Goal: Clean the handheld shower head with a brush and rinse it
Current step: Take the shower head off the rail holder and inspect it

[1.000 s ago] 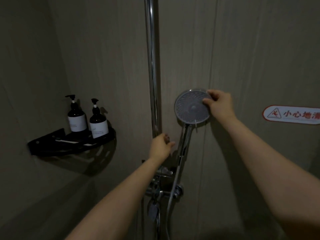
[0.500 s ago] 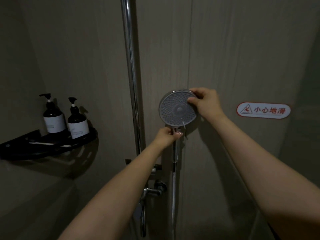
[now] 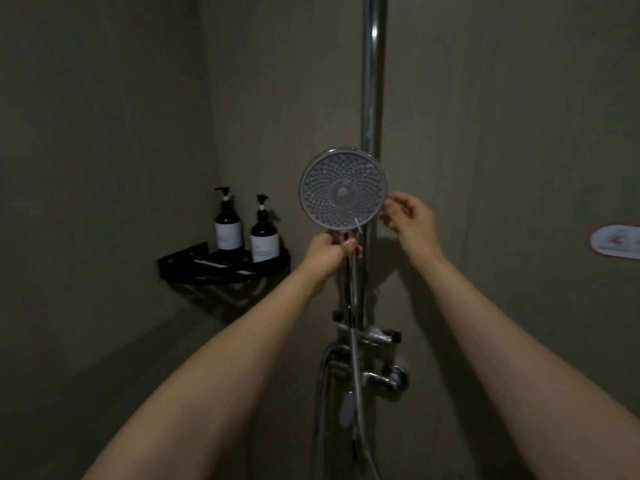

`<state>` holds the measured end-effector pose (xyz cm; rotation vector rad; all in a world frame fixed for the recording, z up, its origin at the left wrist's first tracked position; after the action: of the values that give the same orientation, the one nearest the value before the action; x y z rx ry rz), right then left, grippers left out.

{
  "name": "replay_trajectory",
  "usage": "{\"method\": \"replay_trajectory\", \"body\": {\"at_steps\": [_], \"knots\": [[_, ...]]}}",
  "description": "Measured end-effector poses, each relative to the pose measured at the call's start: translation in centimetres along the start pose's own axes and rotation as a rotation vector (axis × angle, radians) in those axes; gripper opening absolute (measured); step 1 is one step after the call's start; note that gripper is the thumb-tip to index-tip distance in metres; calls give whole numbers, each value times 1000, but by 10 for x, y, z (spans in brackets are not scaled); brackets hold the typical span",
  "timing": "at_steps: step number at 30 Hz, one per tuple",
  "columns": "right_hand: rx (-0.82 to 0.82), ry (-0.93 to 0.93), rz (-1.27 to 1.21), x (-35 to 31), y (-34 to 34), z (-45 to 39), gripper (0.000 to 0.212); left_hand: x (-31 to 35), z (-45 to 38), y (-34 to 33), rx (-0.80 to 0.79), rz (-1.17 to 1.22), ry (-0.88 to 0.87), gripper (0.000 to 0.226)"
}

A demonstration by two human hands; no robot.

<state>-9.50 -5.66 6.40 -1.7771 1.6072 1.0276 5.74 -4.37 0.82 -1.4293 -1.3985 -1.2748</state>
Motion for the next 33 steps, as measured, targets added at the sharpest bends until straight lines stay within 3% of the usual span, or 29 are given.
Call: {"method": "replay_trajectory", "body": {"at_steps": [3,8,11,13,17,22,33], "knots": [[-23,-171,-156,45,-56,11,22,4,23,51,80,27,-28,18],[-511,-603,-297,104,-195,70,33,4,72,124,235,121,-18,19],[-818,-645,-379,105,-253,106,33,5,100,163,314,82,-13,19],[-910,-601,-375,99,-280,117,27,6,116,184,346,46,-4,20],[-922,-559,-506,94,-326,128,25,4,144,217,422,112,-12,19],[-943,-536,-598,89,-357,132,26,1,163,236,388,173,-1,20],[-962,-467,-581,82,-366,124,24,4,163,247,441,182,-26,23]]}}
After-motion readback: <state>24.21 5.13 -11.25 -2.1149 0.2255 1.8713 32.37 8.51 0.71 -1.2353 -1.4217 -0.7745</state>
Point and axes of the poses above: each hand's wrist, its own z-axis away from the middle knuckle, its own y-axis out of the back of the hand, x = y × z, the point moved 9 cm from there along -z, towards the middle knuckle, and after that the axes turned 14 degrees about -x, right-handed, at the moved point
